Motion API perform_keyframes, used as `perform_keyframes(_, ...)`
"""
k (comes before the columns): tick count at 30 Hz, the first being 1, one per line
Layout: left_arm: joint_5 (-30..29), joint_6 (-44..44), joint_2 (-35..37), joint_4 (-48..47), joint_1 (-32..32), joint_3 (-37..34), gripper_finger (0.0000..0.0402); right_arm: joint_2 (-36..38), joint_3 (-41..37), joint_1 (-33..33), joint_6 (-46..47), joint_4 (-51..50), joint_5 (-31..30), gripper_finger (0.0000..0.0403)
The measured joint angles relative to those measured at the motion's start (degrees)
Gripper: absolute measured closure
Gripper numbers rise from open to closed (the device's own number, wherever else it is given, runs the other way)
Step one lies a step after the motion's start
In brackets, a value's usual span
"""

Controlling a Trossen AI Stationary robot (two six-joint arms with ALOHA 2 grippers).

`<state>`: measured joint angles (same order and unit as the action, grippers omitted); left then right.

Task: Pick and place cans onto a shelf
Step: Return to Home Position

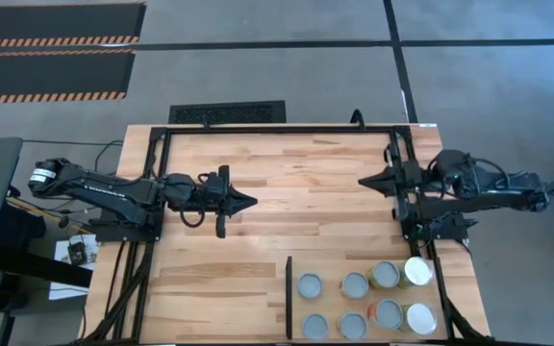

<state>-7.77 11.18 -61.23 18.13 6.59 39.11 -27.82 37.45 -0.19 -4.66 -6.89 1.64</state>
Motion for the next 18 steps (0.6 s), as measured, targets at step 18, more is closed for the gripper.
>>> perform_keyframes(18, 4.5, -2.5, 0.2, 23.9, -2.0, -14.2, 0.0402, 27.0, -18.2, -0.1, 0.9, 1.8, -5.4, 0.0399)
